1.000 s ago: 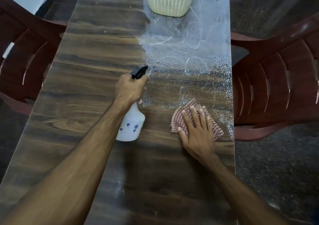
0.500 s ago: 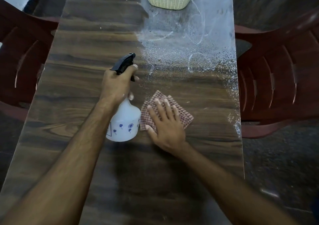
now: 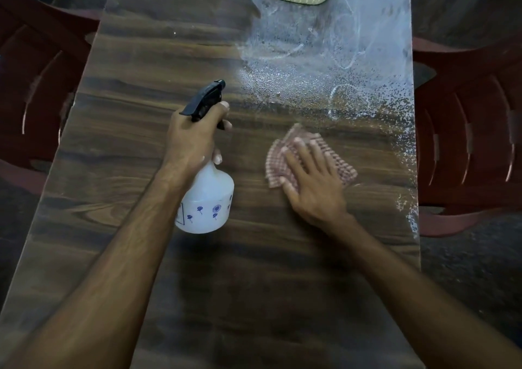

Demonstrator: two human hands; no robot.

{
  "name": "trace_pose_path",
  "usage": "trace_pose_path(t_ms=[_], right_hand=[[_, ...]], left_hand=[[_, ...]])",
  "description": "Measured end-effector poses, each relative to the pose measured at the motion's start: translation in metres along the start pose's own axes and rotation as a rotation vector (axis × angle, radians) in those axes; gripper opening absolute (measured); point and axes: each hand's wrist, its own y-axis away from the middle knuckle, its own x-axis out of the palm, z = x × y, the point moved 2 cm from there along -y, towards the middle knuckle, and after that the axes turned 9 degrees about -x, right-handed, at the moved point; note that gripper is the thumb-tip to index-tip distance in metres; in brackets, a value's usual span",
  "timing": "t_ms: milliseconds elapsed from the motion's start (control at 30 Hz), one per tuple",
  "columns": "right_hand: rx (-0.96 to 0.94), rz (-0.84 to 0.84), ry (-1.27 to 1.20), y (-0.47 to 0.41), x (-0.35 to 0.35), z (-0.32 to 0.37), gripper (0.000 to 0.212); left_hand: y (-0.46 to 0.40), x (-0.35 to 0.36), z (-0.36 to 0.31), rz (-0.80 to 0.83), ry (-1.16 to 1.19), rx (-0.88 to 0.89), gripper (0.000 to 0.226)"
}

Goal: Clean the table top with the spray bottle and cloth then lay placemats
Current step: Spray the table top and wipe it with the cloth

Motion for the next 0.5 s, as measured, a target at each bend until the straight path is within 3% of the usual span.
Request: trace_pose_path(t_ms=[133, 267, 400, 500], right_hand=[[0.2, -0.023, -0.019, -0.065, -0.017, -0.041, 0.068], [0.12, -0.004, -0.034, -0.122, -0.022, -0.008, 0.067], [-0.038, 0.008, -0.024, -0.073, -0.007, 0.04, 0.066], [-0.105, 0.055, -0.034, -0.003, 0.003, 0.038, 0.065]], left_hand=[[-0.003, -0.005, 0.005, 0.018, 0.008, 0.016, 0.012], [-0.002, 0.001, 0.005, 0.028, -0.01, 0.008, 0.01], [-0.002, 0.013, 0.002, 0.048, -0.006, 0.007, 0.019], [0.001, 0.023, -0.001, 0.082, -0.009, 0.005, 0.02]])
